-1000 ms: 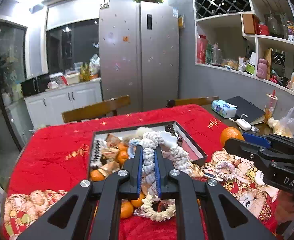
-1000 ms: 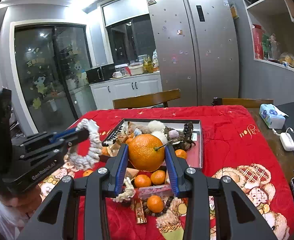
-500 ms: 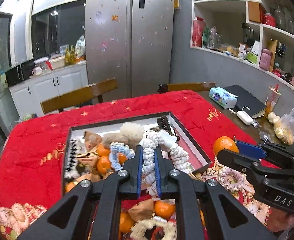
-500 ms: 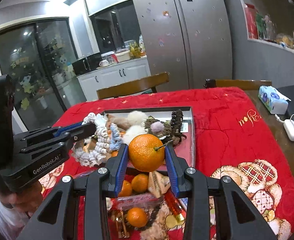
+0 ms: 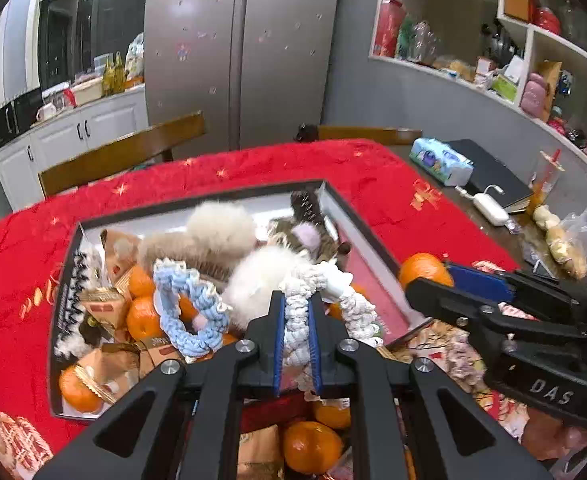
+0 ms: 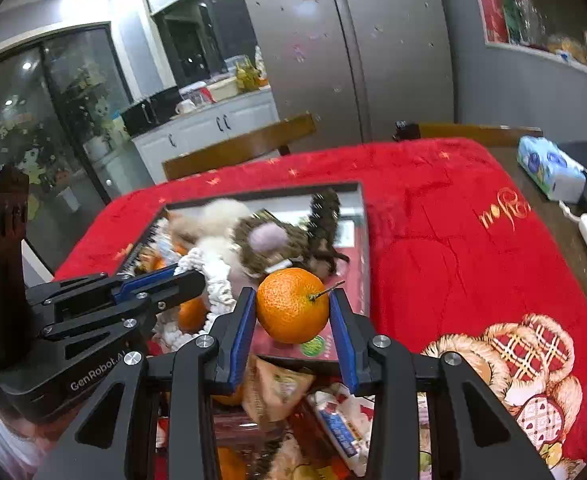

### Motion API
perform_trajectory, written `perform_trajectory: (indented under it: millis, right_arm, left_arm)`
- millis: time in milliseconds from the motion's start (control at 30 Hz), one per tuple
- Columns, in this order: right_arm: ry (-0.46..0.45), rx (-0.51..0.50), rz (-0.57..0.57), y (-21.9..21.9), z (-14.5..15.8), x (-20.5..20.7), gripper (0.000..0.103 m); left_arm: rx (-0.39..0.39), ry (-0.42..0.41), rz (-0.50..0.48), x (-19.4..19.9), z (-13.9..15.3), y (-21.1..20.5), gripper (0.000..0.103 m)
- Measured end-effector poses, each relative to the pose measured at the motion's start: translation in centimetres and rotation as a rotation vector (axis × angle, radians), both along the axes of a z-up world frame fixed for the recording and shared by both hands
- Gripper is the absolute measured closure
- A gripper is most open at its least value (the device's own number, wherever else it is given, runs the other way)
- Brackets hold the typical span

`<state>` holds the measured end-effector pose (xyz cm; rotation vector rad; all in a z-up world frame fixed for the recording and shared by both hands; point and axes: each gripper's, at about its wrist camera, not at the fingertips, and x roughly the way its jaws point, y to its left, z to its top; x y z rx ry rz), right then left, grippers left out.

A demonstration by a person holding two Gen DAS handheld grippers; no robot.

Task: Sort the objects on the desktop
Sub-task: 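Carry the white scrunchie and the orange over the black box, then lower the scrunchie into the box with the left gripper while the right releases the orange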

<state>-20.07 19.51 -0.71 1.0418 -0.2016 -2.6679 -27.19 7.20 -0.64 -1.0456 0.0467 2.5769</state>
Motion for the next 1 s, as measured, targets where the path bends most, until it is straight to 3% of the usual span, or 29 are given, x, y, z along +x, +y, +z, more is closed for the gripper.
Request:
perform_trajectory:
  millis: [333,567,700,1000]
  right_arm:
    - [-0.022,0.021,0.012,0.2,-1.7,-1.0,0.068]
    - [-0.029,0.061,0.019,-0.3,-2.3,-1.0,0.068]
    - [-0.032,0.063,0.029,-0.3,-2.8,-0.4,0.068]
    - [-0.03,0.086,0.028,-0.6,-3.7,-1.1,0.068]
  left_arm:
    - [-0.029,0.074,0.039,-2.1,-1.2,0.5,0.092]
    - [-0.045,0.074,0.04,-1.7,-1.4,0.4,0.091]
    - [-0.114,0.1,0.028,-0.9,-2.0,1.4,0.091]
    - [-0.104,0.115,0.04,-0.7,-2.6,1.5,0.091]
